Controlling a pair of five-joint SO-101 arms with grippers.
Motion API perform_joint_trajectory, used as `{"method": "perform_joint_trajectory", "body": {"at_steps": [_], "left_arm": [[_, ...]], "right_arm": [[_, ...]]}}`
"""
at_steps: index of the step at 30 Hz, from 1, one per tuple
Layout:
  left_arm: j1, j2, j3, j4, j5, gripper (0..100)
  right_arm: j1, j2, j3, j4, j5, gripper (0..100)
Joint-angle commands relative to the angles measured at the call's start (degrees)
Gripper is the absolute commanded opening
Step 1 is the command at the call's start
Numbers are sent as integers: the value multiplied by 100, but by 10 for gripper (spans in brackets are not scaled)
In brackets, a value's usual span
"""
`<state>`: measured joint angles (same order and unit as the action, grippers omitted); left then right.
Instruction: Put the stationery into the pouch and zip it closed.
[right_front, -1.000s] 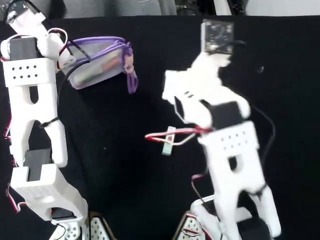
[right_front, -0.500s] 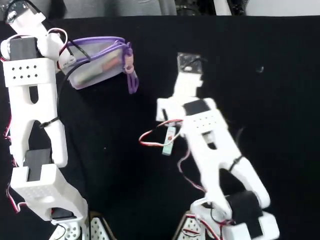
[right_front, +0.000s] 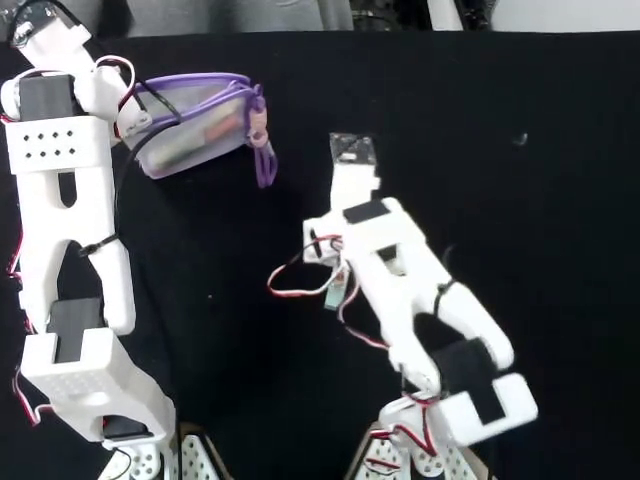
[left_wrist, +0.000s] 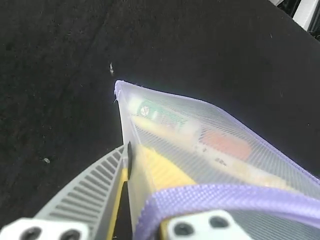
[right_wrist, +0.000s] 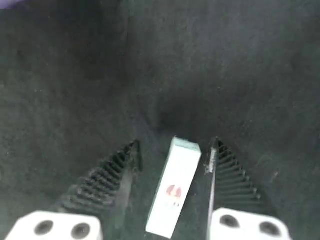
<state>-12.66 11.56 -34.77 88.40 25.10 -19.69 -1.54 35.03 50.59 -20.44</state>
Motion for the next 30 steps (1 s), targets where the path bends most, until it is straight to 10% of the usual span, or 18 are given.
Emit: {"method": "perform_joint_trajectory", "body": {"at_steps": [1, 30], "left_arm": [[-136, 44, 92, -193, -70, 30], [-119, 35, 426, -580, -70, 30]], "right_arm": [[79, 171, -655, 554, -264, 212], [193, 1798, -2695, 2347, -255, 12]]}}
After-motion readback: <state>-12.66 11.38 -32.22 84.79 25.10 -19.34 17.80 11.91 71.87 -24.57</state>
